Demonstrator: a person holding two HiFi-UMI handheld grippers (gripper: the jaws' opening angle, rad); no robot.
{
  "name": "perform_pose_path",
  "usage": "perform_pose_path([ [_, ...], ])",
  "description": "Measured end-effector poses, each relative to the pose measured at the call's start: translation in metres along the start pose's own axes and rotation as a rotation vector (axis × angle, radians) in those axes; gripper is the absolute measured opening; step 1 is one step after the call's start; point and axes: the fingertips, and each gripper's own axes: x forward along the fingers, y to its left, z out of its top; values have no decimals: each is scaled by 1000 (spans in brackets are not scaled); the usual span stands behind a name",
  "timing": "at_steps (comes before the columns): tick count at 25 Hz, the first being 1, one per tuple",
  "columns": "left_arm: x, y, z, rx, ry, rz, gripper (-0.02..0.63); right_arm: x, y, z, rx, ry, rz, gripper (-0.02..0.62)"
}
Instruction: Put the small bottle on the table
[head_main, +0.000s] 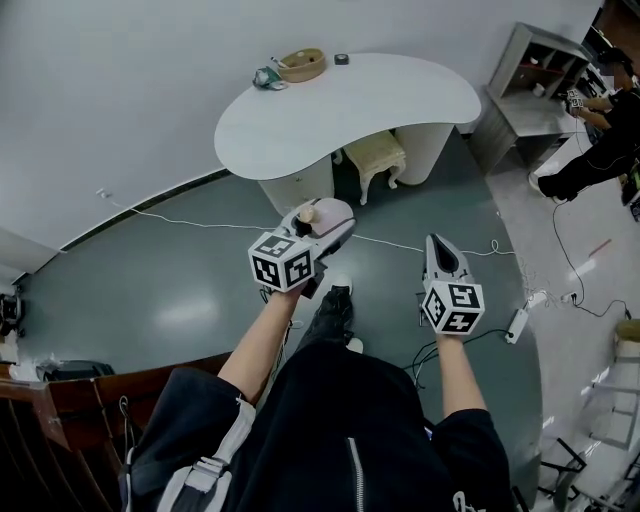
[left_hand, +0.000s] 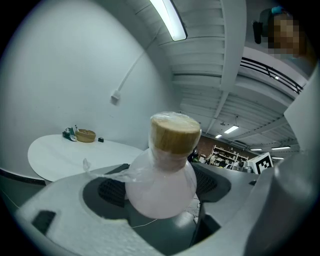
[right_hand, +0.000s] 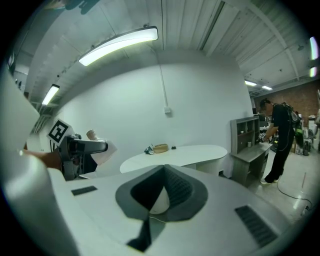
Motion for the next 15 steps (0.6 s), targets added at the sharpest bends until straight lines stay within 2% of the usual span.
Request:
perform_pose_path([
  [7,65,27,19,35,26,-51,391,55,-29,12,-8,25,-20,-9],
  [15,148,86,57,66,57,-81,390,153,-59,49,-13,28,-30,-9],
])
